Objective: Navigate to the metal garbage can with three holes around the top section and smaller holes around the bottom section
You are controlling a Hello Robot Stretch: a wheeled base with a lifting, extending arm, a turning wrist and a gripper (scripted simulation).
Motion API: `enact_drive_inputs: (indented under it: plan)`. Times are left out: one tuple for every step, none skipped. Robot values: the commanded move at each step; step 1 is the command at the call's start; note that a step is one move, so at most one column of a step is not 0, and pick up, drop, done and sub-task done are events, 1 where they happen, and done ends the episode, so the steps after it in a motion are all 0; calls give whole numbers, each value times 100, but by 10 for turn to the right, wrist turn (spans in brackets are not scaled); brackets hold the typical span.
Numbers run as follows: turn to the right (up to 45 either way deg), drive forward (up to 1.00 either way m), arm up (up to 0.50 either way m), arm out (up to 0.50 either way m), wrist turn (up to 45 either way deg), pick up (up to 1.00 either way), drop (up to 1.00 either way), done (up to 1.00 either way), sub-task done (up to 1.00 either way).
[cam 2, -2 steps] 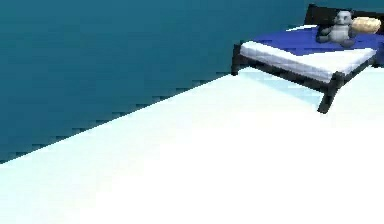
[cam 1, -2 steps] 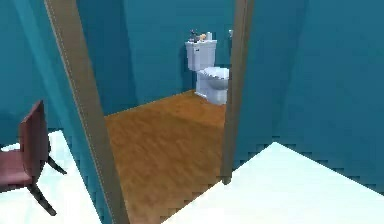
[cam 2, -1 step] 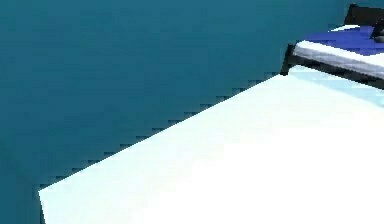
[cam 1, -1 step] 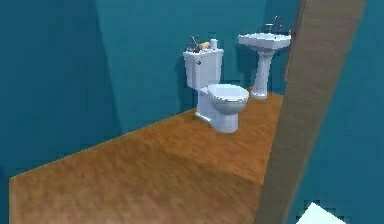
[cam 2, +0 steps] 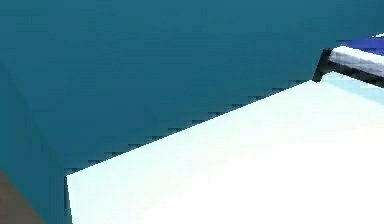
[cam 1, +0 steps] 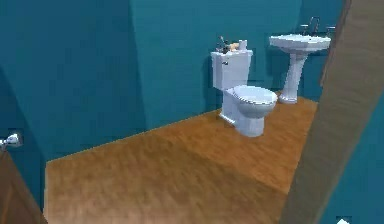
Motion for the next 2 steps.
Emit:
enact_drive_inputs:
  plan:
    - [0,55,0,0,0,0,0,0,0]
    - [-330,0,0,0,0,0,0,0,0]
